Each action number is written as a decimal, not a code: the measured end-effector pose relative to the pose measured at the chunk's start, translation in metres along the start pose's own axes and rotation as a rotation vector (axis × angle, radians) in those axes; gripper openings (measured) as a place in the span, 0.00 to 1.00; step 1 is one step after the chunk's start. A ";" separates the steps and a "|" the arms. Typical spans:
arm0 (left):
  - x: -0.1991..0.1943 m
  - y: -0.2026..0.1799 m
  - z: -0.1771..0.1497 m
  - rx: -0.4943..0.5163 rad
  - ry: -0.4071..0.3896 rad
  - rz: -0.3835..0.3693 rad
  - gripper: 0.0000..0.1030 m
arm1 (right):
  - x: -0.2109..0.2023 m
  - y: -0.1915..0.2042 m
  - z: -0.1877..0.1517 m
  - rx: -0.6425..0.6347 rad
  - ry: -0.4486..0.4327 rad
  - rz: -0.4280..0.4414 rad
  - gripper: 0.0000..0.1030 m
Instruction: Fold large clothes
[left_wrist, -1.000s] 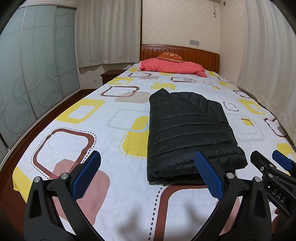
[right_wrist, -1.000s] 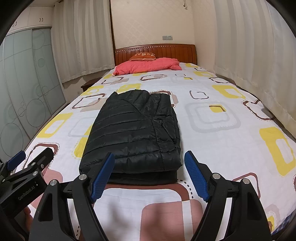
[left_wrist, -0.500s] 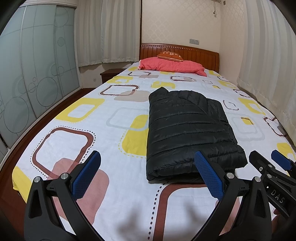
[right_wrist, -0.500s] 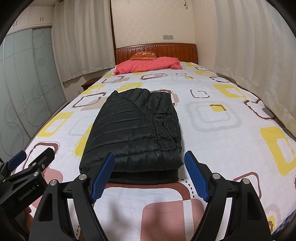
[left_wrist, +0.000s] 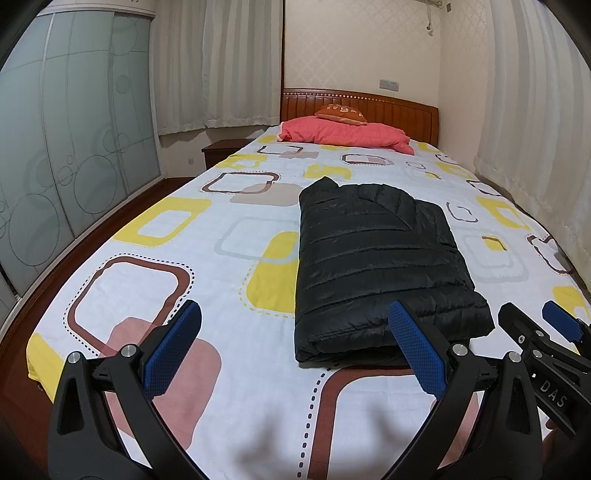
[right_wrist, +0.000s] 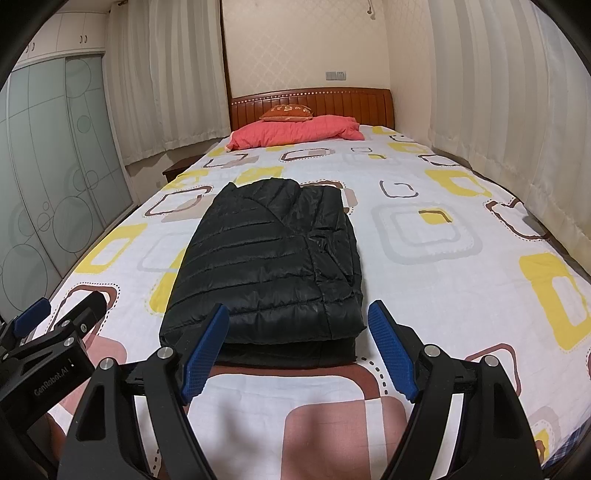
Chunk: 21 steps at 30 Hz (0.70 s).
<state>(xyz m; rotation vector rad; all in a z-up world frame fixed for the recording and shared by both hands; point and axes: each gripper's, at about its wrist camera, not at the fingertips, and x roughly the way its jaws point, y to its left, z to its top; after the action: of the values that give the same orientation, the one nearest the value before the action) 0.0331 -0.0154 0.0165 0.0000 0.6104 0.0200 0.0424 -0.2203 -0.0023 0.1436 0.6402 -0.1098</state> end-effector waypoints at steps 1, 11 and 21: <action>0.000 0.000 0.000 0.001 -0.001 0.005 0.98 | 0.000 0.000 0.000 0.000 0.001 0.000 0.74; 0.001 0.000 0.000 0.012 -0.014 0.005 0.98 | 0.001 0.002 0.000 -0.002 0.006 -0.001 0.74; 0.006 -0.003 -0.001 0.017 -0.010 -0.033 0.98 | 0.006 0.000 -0.004 -0.002 0.017 0.000 0.74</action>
<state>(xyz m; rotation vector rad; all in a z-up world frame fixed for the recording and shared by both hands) 0.0374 -0.0183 0.0123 0.0062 0.6010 -0.0167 0.0448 -0.2201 -0.0086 0.1430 0.6568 -0.1077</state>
